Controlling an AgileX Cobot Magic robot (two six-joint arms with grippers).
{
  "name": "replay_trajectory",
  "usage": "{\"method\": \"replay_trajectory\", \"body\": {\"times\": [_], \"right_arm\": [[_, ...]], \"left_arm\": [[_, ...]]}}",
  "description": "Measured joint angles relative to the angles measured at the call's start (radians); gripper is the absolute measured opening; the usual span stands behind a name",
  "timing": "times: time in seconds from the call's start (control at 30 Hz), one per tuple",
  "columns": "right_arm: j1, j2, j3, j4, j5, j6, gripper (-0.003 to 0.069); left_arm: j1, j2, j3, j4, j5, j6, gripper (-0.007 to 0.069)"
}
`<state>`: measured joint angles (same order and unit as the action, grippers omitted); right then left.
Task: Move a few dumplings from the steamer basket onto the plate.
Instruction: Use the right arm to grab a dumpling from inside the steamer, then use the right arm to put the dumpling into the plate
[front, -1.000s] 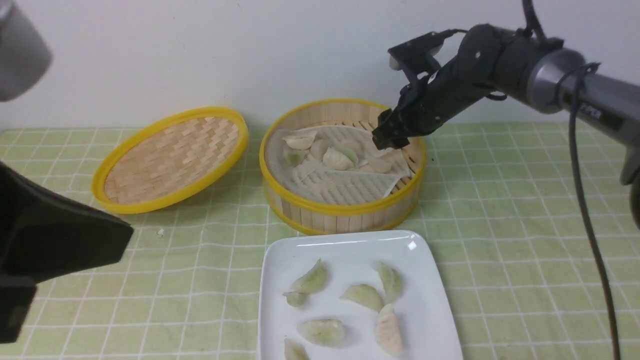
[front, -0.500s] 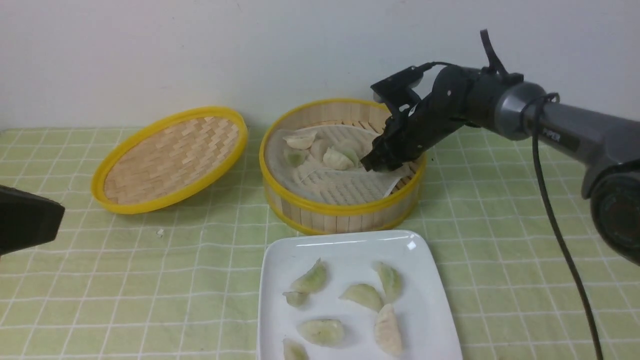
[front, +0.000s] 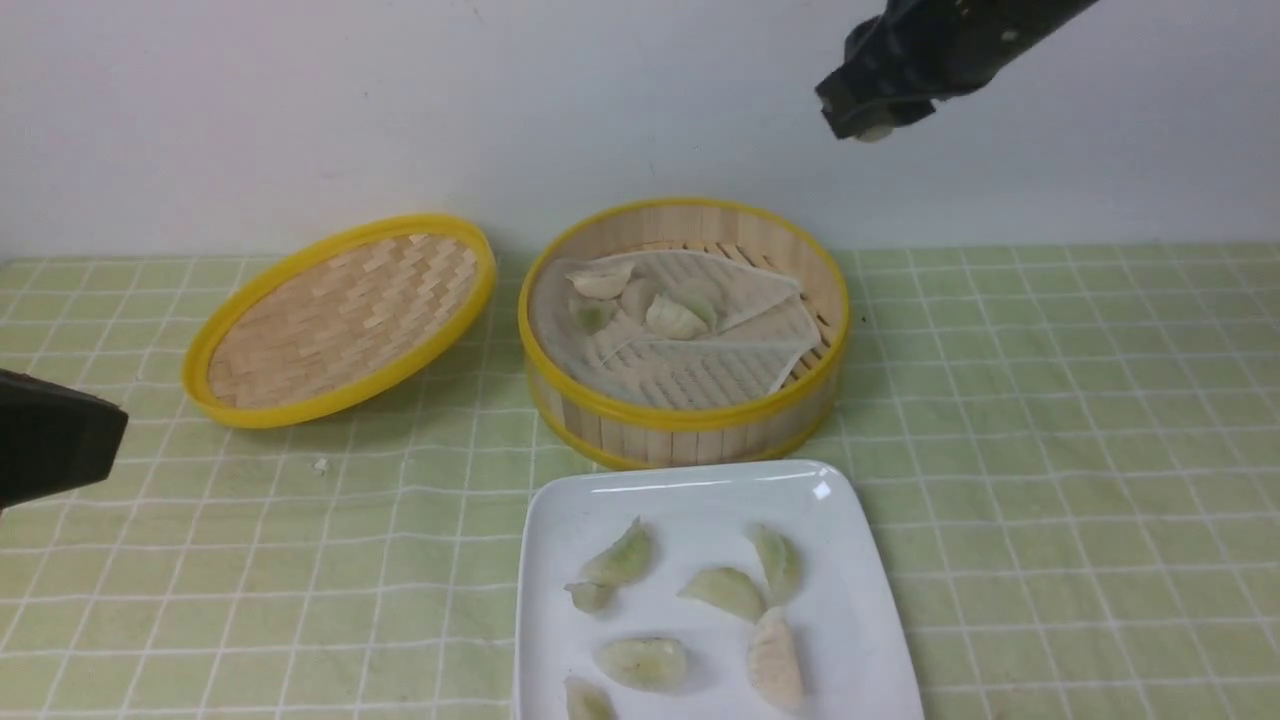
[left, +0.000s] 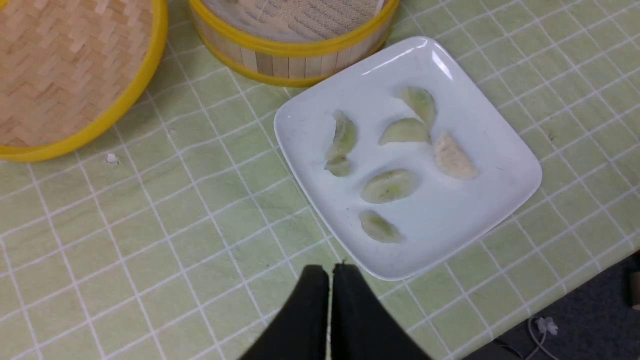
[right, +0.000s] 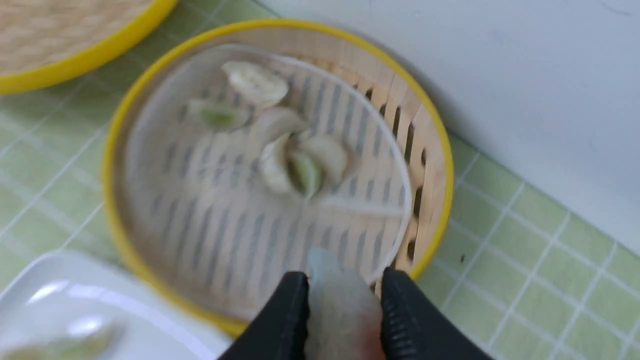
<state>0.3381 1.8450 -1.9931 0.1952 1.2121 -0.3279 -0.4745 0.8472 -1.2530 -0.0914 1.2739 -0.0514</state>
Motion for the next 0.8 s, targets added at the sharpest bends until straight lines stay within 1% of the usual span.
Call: {"method": "replay_trajectory", "body": {"times": [0.1, 0.17, 0.33, 0.37, 0.47, 0.53, 0.6, 0.67, 0.73, 0.8], "right_arm": [[0.000, -0.075, 0.020, 0.011, 0.031, 0.018, 0.0167], [0.000, -0.136, 0.086, 0.033, 0.034, 0.030, 0.0167], [0.000, -0.273, 0.383, 0.122, 0.036, 0.036, 0.0167], [0.000, -0.301, 0.505, 0.148, 0.036, 0.026, 0.0167], [0.019, -0.322, 0.695, 0.187, 0.019, -0.019, 0.0167], [0.054, -0.317, 0.821, 0.202, -0.059, -0.052, 0.0167], [0.074, -0.312, 0.875, 0.205, -0.115, -0.063, 0.0167], [0.111, -0.293, 0.970, 0.213, -0.258, -0.071, 0.0167], [0.131, -0.255, 1.010, 0.218, -0.354, -0.071, 0.0167], [0.140, -0.220, 1.017, 0.223, -0.402, -0.071, 0.0181]], "left_arm": [[0.000, 0.000, 0.000, -0.002, 0.001, 0.000, -0.0006], [0.000, 0.000, 0.000, -0.006, 0.001, 0.000, -0.0006], [0.000, 0.000, 0.000, -0.010, 0.001, 0.000, -0.0006], [0.000, 0.000, 0.000, -0.019, 0.001, 0.000, -0.0006], [0.000, 0.000, 0.000, -0.041, 0.001, 0.000, -0.0006], [0.000, 0.000, 0.000, -0.046, 0.001, 0.000, -0.0006], [0.000, 0.000, 0.000, -0.049, 0.001, 0.000, -0.0006], [0.000, 0.000, 0.000, -0.050, 0.001, 0.000, -0.0006], [0.000, 0.000, 0.000, -0.056, 0.001, 0.000, -0.0006], [0.000, 0.000, 0.000, -0.064, 0.001, 0.000, -0.0006]]}}
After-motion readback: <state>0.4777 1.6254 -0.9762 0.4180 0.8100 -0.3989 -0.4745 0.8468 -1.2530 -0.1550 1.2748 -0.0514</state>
